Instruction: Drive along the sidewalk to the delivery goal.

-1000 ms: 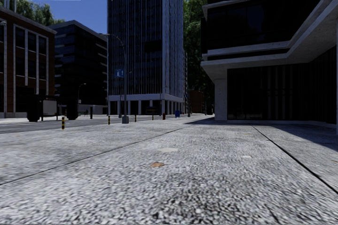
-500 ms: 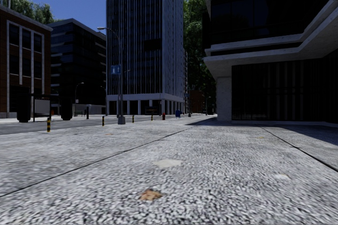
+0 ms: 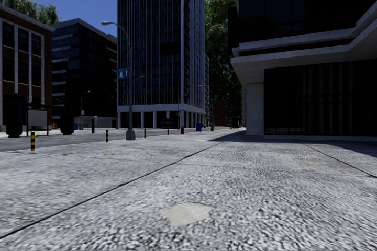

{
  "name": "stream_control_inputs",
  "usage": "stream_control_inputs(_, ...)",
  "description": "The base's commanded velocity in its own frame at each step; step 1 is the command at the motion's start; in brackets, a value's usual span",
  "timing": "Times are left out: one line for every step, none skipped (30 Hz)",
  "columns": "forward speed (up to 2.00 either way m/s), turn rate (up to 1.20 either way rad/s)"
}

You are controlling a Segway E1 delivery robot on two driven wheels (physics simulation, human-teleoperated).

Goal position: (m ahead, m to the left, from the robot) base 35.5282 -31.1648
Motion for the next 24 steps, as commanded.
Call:
stream_control_inputs(2.00, 0.00)
stream_control_inputs(2.00, 0.00)
stream_control_inputs(2.00, 0.00)
stream_control_inputs(2.00, 0.00)
stream_control_inputs(2.00, 0.00)
stream_control_inputs(2.00, 0.00)
stream_control_inputs(2.00, 0.00)
stream_control_inputs(2.00, 0.00)
stream_control_inputs(2.00, 0.00)
stream_control_inputs(2.00, 0.00)
stream_control_inputs(2.00, 0.00)
stream_control_inputs(2.00, 0.00)
stream_control_inputs(2.00, 0.00)
stream_control_inputs(2.00, 0.00)
stream_control_inputs(2.00, 0.00)
stream_control_inputs(2.00, 0.00)
stream_control_inputs(2.00, 0.00)
stream_control_inputs(2.00, 0.00)
stream_control_inputs(2.00, 0.00)
stream_control_inputs(2.00, 0.00)
stream_control_inputs(2.00, 0.00)
stream_control_inputs(2.00, 0.00)
stream_control_inputs(2.00, 0.00)
stream_control_inputs(2.00, 0.00)
